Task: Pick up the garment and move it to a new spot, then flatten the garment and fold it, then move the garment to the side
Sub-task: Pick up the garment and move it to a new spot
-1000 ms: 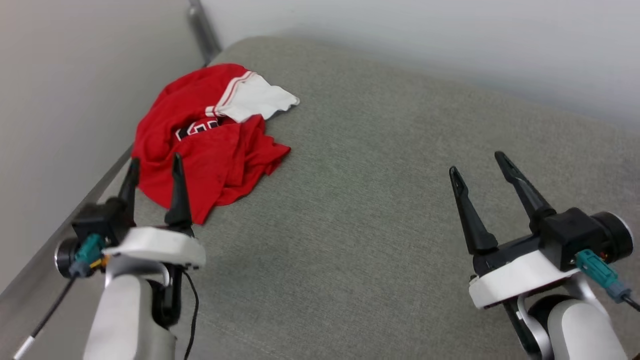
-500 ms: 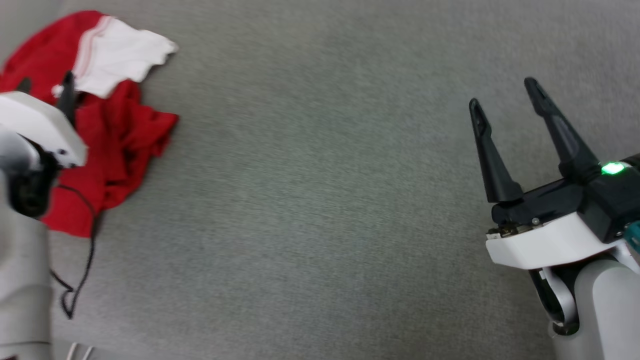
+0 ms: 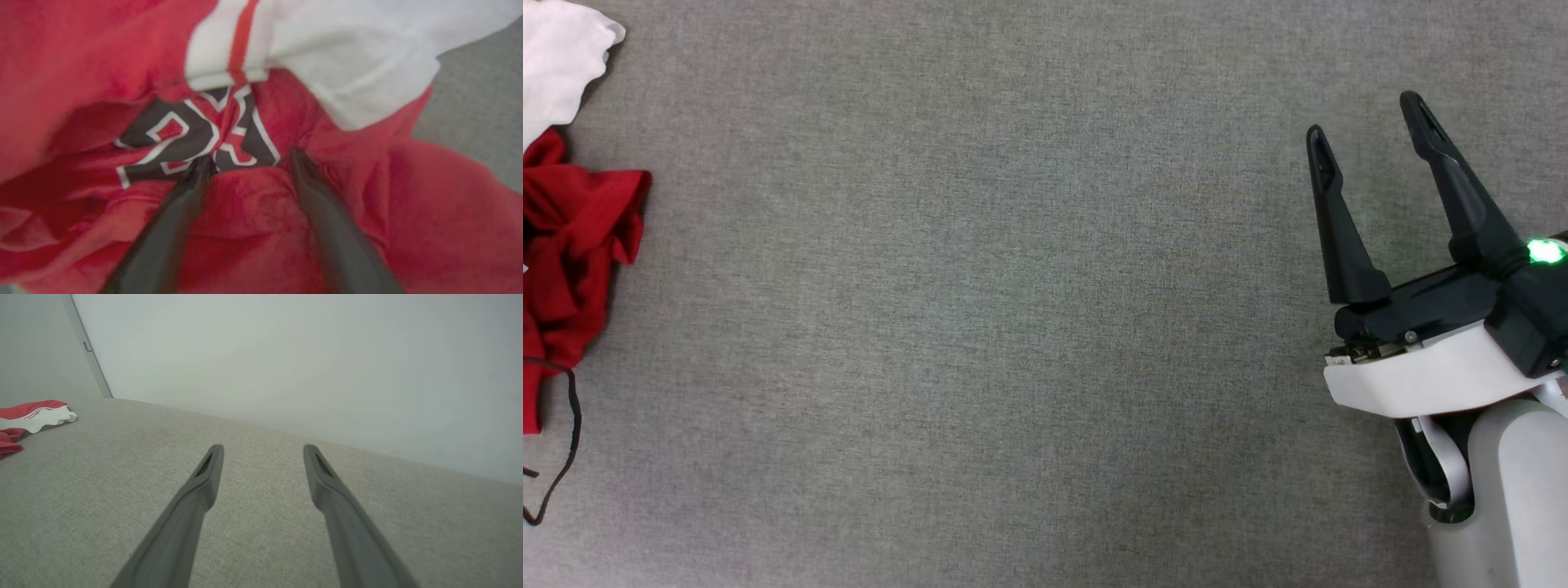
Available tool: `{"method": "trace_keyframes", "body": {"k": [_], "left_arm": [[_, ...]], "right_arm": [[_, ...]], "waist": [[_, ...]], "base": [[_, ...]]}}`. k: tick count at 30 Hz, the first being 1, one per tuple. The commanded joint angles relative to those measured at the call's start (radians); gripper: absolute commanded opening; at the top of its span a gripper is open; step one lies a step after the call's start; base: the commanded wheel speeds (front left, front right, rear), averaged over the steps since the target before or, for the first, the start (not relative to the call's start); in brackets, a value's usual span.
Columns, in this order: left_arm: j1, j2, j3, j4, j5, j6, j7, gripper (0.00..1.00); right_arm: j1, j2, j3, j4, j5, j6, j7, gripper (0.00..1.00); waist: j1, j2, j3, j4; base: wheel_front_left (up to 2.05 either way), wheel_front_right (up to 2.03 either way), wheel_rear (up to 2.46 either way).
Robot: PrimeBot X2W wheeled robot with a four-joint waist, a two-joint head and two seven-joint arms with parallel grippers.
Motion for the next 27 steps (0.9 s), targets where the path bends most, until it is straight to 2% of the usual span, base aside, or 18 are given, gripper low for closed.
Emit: {"method": "trace_keyframes", "body": {"k": [1, 2, 3, 4, 8, 18, 27], "left_arm": [[0.063, -0.041, -0.016, 0.048, 0.006, 0.017, 0.044, 1.0], [0.067, -0.044, -0.02, 0.044, 0.01, 0.025, 0.048, 0.82], [0.069, -0.041, -0.025, 0.031, 0.017, 0.026, 0.032, 0.36], [0.07, -0.041, -0.024, 0.024, 0.016, 0.028, 0.022, 0.0], [0.056, -0.021, -0.034, -0.015, 0.037, 0.022, -0.058, 0.0], [0.007, 0.024, -0.028, -0.025, 0.106, 0.031, -0.458, 0.0], [-0.047, -0.016, -0.056, 0.025, 0.125, -0.006, -0.778, 0.0]], "right_arm": [[-0.015, 0.0, 0.001, 0.001, 0.002, 0.0, -0.005, 1.0], [-0.017, 0.0, 0.002, 0.002, 0.001, 0.0, -0.005, 1.0], [-0.02, 0.0, 0.002, 0.003, 0.0, 0.0, -0.005, 1.0], [-0.021, 0.0, 0.003, 0.004, 0.0, 0.0, -0.006, 1.0], [-0.014, 0.003, 0.003, 0.012, 0.001, 0.0, -0.009, 1.0], [0.037, 0.034, -0.013, 0.057, 0.015, 0.0, -0.034, 1.0], [0.118, 0.068, -0.048, 0.088, 0.024, 0.0, -0.048, 1.0]], "waist": [[-0.0001, 0.0, 0.001, -0.001], [-0.0001, 0.0, 0.0, -0.001], [-0.0001, 0.0, -0.002, 0.0], [-0.0001, 0.0, -0.006, 0.0], [-0.0001, 0.0, -0.035, 0.001], [-0.0001, 0.0, -0.171, -0.003], [-0.0001, 0.0, -0.343, -0.023]], "base": [[0.0, 0.0, 0.0], [0.0, 0.0, 0.0], [0.0, 0.0, 0.0], [0.0, 0.0, 0.0], [0.0, 0.0, 0.0], [0.0, 0.0, 0.0], [0.0, 0.0, 0.0]]}}
